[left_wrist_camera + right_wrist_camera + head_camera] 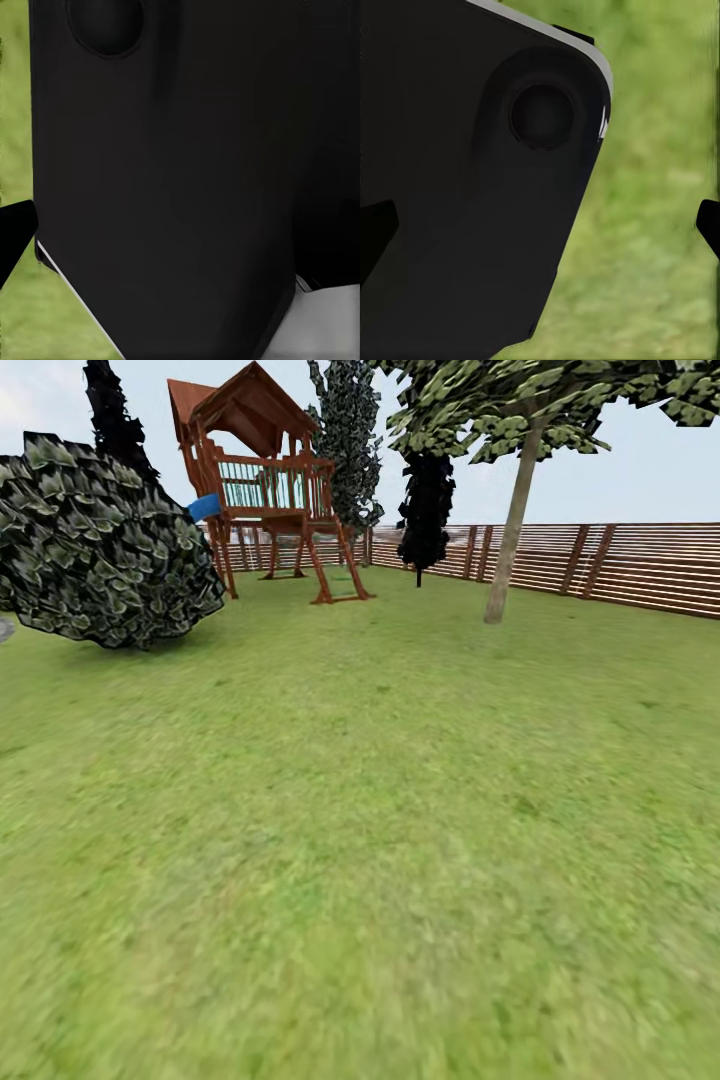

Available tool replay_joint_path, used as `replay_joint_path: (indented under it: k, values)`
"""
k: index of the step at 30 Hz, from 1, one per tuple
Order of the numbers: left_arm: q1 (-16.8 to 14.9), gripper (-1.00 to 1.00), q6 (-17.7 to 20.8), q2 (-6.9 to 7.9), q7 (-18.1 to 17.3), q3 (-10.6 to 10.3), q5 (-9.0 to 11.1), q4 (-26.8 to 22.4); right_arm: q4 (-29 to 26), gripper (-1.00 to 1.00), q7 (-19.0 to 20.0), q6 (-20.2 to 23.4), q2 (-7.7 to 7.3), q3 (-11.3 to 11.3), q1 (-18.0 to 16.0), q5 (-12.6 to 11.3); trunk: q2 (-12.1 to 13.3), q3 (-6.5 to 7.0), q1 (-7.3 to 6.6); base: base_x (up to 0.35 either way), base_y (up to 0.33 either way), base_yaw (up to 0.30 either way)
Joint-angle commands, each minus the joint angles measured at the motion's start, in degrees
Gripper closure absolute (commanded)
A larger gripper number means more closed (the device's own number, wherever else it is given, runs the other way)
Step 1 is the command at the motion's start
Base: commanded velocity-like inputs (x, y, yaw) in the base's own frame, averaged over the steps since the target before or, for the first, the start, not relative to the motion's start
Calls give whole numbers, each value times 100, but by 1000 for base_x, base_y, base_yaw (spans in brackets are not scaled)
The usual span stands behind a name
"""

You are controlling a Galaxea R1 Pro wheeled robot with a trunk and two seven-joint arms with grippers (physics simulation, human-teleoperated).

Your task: Take the three Easter eggs out of the wicker basket on the lawn in the garden, then place them on the lawn next to a single tree (choose any tree) so that all three eggs are next to the same tree and none are left in the basket.

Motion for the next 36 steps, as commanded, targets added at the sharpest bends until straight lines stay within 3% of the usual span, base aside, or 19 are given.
replay_joint_path:
  k: [1,36]
  values:
    - [-2,-100,-13,-2,-4,28,39,2,4,-100,-2,-16,-2,25,-3,7,-2,-5,3,339,0,0]
    - [-2,-100,-13,-2,-5,21,38,2,4,-100,-2,-16,-1,25,-3,3,-2,-5,3,339,0,0]
